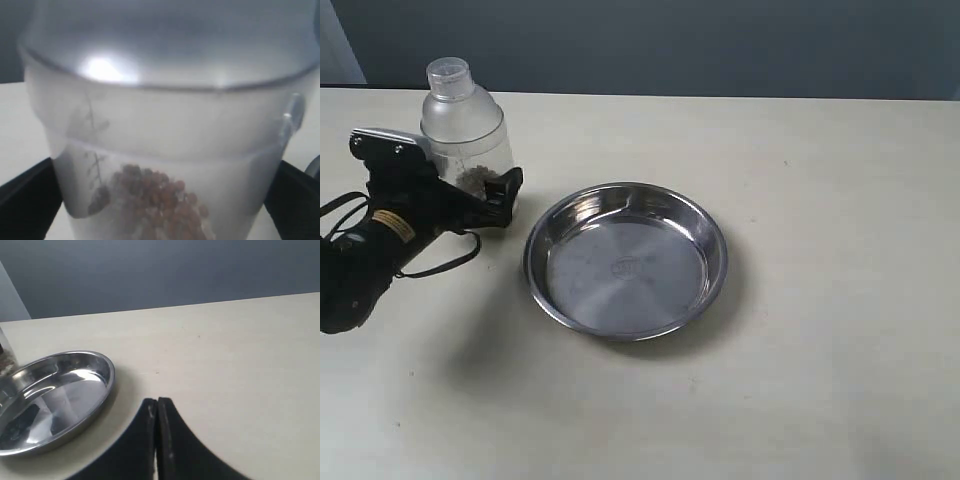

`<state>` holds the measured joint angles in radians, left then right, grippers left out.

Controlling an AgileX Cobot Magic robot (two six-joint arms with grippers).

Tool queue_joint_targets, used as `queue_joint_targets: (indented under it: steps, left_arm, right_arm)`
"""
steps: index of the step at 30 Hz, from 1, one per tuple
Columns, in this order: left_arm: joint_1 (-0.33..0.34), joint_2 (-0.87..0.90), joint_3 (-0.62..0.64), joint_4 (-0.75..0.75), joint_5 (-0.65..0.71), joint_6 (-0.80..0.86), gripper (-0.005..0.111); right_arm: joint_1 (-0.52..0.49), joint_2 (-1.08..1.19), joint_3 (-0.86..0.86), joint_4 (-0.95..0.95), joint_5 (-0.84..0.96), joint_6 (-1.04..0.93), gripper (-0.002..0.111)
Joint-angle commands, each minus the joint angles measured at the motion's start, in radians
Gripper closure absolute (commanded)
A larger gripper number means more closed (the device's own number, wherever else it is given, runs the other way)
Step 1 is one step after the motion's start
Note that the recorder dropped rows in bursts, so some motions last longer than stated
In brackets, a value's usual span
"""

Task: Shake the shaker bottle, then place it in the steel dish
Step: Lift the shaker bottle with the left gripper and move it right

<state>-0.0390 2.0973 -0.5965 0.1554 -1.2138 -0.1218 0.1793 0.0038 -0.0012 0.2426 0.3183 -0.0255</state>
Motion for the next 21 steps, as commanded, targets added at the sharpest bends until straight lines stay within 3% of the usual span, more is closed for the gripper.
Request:
queue_joint_targets:
  steps: [1, 8, 14, 20, 21]
  left_arm:
    - [-0.001, 0.046, -0.015, -0.016, -0.007, 0.018, 0.006]
    - [-0.001, 0.075, -0.035, -0.011, -0.007, 0.055, 0.009]
    - [-0.001, 0.075, -0.035, 0.015, -0.007, 0.055, 0.025]
    - [-0.001, 0.075, -0.035, 0.009, -0.007, 0.055, 0.030]
    - [-0.001, 0.075, -0.035, 0.002, -0.007, 0.055, 0.036]
  right_arm:
    - [0.002, -0.004, 0.001, -0.005, -0.010, 0.000, 0.109]
    - [0.002, -0.004, 0.001, -0.005, -0.010, 0.000, 0.109]
    - [0.002, -0.004, 0.001, -0.005, -0.010, 0.000, 0.109]
    - [0.002, -0.004, 0.001, -0.005, -0.010, 0.000, 0.109]
    - [0.002, -0.004, 0.001, -0.005, -0.010, 0.000, 0.109]
